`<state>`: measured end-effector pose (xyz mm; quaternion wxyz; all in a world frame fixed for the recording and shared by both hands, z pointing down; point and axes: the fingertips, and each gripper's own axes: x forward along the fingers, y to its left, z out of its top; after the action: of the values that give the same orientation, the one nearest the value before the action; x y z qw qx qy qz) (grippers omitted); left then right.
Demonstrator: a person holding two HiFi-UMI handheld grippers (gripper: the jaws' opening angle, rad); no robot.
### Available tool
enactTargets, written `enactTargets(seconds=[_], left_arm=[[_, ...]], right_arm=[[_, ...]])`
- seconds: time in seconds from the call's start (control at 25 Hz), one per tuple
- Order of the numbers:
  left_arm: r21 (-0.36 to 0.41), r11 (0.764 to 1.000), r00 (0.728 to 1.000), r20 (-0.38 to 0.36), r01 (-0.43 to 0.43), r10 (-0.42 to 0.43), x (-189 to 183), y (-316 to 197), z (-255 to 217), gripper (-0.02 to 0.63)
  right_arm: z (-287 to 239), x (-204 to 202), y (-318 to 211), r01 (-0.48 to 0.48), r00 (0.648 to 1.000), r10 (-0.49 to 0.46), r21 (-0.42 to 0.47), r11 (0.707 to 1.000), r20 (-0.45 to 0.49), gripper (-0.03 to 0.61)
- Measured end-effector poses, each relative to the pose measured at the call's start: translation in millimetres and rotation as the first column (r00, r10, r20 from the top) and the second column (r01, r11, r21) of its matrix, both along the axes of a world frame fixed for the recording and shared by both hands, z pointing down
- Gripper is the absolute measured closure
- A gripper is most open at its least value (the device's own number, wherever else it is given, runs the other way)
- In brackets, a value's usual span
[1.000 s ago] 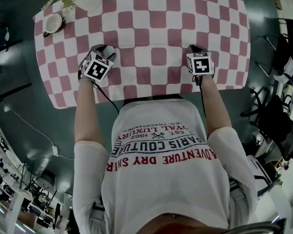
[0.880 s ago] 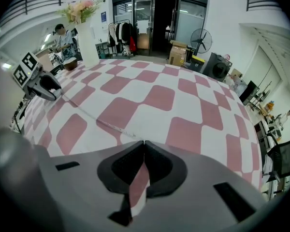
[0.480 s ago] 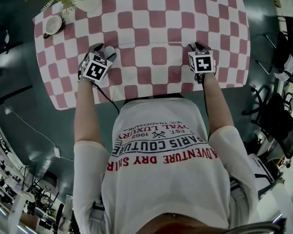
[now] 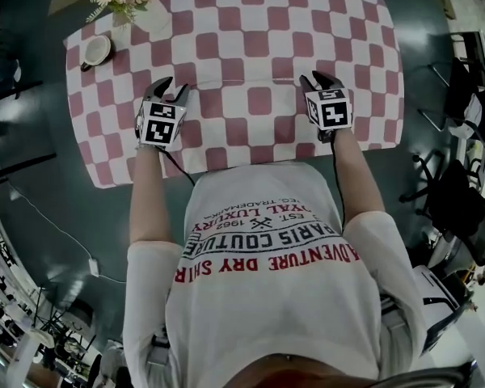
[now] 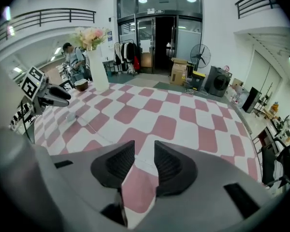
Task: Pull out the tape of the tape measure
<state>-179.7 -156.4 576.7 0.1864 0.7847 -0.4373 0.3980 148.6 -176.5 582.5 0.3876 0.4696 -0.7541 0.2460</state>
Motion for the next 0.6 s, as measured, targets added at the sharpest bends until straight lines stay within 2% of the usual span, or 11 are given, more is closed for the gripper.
enactTargets(seconds=[0.08, 0.16, 0.2, 0.44, 0.52, 0.6], left_arm=[[0.033, 0.999, 0.999, -0.027, 0.027, -0.027, 3.5, -4.3, -14.7, 0.498], [0.072, 0.996, 0.997, -0.06, 0.047, -0.042, 7.9, -7.5, -31.5, 0.573], [0.089, 0.995, 0.996, -0.078, 0.051, -0.044, 10.5, -8.6, -40.3, 0.586], [0.218, 0.976, 0.994, -0.109, 0.027, -0.004, 25.0, -13.4, -95.6, 0.597], [0.293, 0.956, 0.994, -0.112, 0.021, 0.013, 30.0, -14.1, -119.6, 0.597], [0.384, 0.923, 0.992, -0.119, 0.015, 0.034, 35.2, -15.4, -147.0, 0.597]], right_arm=[[-15.0, -5.1, -3.8, 0.006, 1.0, -0.006, 0.045, 0.999, 0.013, 0.455], [-34.6, -8.5, -7.5, 0.001, 0.999, -0.005, 0.111, 0.994, 0.031, 0.516], [-45.5, -10.4, -9.4, -0.001, 0.999, -0.005, 0.15, 0.989, 0.044, 0.531], [-102.5, -22.9, -13.5, 0.01, 0.993, -0.047, 0.32, 0.947, 0.108, 0.546], [-119.6, -27.5, -12.6, 0.016, 0.99, -0.067, 0.367, 0.93, 0.127, 0.549], [-136.7, -33.2, -11.7, 0.022, 0.985, -0.091, 0.418, 0.908, 0.145, 0.551]])
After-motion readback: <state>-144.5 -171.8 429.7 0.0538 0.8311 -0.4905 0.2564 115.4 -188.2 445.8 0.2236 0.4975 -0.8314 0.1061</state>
